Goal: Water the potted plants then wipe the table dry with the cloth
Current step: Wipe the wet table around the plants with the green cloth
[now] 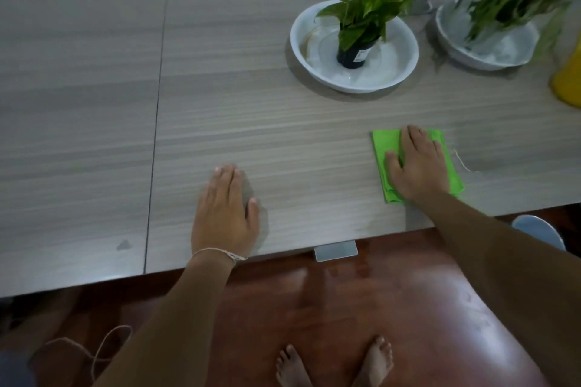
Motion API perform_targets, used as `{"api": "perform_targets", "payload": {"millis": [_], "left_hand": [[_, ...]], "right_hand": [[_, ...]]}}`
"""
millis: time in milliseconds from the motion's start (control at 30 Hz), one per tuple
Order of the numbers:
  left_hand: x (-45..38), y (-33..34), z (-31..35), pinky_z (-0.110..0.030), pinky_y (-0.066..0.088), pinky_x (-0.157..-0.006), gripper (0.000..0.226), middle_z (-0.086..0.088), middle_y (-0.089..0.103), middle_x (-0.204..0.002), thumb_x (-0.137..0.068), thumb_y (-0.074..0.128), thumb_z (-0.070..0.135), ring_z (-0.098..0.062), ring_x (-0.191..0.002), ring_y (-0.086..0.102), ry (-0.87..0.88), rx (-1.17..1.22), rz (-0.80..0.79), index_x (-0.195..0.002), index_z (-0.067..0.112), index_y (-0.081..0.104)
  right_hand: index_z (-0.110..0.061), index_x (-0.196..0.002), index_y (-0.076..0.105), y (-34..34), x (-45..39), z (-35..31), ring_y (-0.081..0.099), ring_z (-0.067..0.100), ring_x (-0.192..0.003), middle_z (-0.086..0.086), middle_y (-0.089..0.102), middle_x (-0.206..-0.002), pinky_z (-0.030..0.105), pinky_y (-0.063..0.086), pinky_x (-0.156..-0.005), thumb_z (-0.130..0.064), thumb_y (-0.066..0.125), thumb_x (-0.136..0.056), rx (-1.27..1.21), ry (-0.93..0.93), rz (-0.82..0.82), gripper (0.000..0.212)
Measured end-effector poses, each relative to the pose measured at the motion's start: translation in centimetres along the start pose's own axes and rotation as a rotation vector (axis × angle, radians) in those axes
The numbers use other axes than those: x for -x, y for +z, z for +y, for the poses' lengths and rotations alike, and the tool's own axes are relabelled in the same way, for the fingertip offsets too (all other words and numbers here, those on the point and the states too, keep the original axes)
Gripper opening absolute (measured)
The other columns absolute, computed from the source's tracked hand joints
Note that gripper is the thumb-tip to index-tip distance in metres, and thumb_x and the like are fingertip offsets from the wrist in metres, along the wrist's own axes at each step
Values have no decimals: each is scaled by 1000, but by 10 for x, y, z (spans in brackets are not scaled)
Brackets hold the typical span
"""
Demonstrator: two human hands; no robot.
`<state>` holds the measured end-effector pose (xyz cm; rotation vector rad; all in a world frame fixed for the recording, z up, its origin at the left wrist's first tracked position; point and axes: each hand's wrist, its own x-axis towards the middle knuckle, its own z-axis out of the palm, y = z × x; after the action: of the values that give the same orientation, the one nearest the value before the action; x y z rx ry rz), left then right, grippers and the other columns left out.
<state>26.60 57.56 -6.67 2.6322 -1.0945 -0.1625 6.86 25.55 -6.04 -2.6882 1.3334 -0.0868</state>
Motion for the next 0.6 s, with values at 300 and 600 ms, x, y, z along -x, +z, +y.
{"api": "perform_targets", "payload": {"millis": [300,600], "left_hand": [[-3,1,0,-46,19,-124,65,-10,24,-163,-98,32,41,-25,-153,15,2,-22,4,-154,8,30],[-2,-3,3,-46,20,-124,65,-9,24,-164,-97,33,39,-24,-153,14,-13,-2,-16,-154,9,30]], "right_hand": [[1,-158,23,1,-42,19,15,34,-155,20,20,-167,52,9,-126,-55,15,-91,30,126,10,87],[8,-154,27,22,29,-72,21,41,-153,29,26,-163,54,16,-124,-53,19,-95,17,12,16,86]]}}
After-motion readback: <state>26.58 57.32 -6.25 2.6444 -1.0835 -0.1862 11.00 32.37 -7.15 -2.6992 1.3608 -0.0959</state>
